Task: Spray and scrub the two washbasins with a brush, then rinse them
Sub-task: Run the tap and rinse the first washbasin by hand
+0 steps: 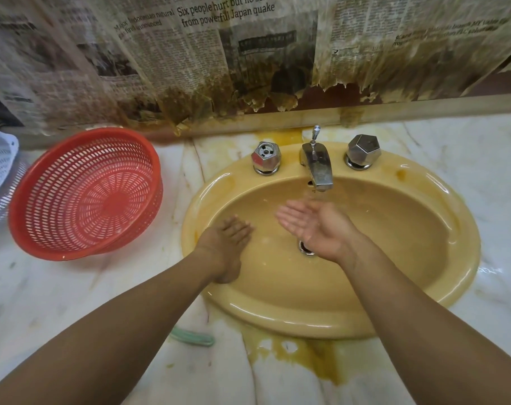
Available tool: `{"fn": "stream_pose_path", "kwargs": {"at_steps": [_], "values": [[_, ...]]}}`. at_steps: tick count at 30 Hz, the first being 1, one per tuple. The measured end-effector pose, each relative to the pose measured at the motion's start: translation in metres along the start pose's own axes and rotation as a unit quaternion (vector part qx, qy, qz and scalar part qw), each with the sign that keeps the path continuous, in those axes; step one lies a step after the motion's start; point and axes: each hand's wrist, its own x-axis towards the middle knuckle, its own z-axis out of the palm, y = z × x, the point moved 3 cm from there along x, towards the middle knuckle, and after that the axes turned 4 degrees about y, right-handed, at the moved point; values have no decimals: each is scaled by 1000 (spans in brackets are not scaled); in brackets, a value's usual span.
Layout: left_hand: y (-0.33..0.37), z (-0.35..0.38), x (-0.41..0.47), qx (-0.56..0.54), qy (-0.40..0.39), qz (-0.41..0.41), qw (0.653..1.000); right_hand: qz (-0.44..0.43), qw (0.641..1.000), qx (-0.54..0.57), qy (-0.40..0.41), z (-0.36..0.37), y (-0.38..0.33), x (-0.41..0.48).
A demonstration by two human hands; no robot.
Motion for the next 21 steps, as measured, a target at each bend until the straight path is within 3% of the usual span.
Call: {"fn": "stream_pose_path", "kwargs": {"at_steps": [4,7,10,14,21], "values": [[4,-4,-5,-13,-22,0,1000,-6,994,-97,-51,38,20,-14],[15,-7,-16,-98,-73,42,992,13,992,-118,-43,24,27,-16],[28,-7,-33,-172,-100,93,976,25,999,-36,17,-13,20,-9],[27,-9,-49,-229,-60,84,968,7,993,77,84,-57,-1,0],[31,-4,-38,-215,-79,33,973,1,994,94,50,-40,-15,6]]}}
